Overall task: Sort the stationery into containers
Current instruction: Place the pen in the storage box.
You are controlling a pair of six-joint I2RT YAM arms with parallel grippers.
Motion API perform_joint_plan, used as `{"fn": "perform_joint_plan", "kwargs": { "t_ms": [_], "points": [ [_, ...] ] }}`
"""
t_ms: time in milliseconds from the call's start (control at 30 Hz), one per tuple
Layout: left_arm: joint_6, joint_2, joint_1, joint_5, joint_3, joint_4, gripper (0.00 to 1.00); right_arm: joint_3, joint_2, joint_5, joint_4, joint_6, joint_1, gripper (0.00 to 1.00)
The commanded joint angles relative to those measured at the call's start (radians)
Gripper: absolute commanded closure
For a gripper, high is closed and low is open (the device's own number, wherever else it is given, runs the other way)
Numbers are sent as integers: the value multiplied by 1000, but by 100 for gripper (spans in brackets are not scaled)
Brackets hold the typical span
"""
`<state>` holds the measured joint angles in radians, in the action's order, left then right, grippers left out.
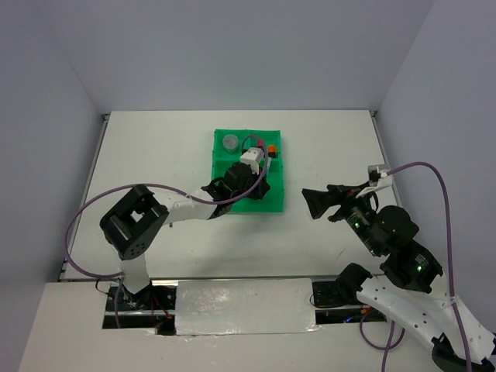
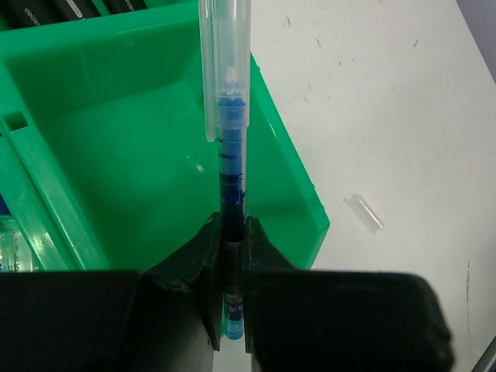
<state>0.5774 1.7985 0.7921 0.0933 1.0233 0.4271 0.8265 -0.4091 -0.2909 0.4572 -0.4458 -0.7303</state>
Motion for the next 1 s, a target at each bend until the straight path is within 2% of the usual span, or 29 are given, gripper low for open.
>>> {"fn": "perform_joint_plan", "kwargs": {
  "t_ms": [0,100,133,300,333,500,667,733,833,867,900,967],
  "points": [
    [-11,25,-8,14,46,65,80,0,10,33,3,30,2,0],
    [-5,38,-13,13,40,76,67,-10,9,41,1,30,3,0],
    [-4,42,-13,11,37,79,59,-15,9,39,3,30,3,0],
    [12,36,-13,17,9,107,41,-20,4,52,-3,33,3,0],
    [15,32,-14,29,6,101,33,-20,4,53,-2,35,3,0],
    [35,-16,-14,14,-19,128,31,-23,-5,56,-6,42,3,0],
    [50,-160,-13,13,-25,99,29,-27,-34,44,-18,53,3,0],
    [44,-236,-10,52,-6,44,26,-35,-69,36,-22,58,6,0],
    [29,-344,-10,161,43,-173,16,-47,-149,50,-14,56,41,0],
    [29,-379,-10,201,47,-289,12,-49,-196,71,-11,55,52,0],
    [27,-455,-10,277,41,-339,1,-53,-223,84,-9,58,71,0],
    [39,-536,-10,371,26,-445,1,-53,-269,90,11,53,130,0]
  ]
}}
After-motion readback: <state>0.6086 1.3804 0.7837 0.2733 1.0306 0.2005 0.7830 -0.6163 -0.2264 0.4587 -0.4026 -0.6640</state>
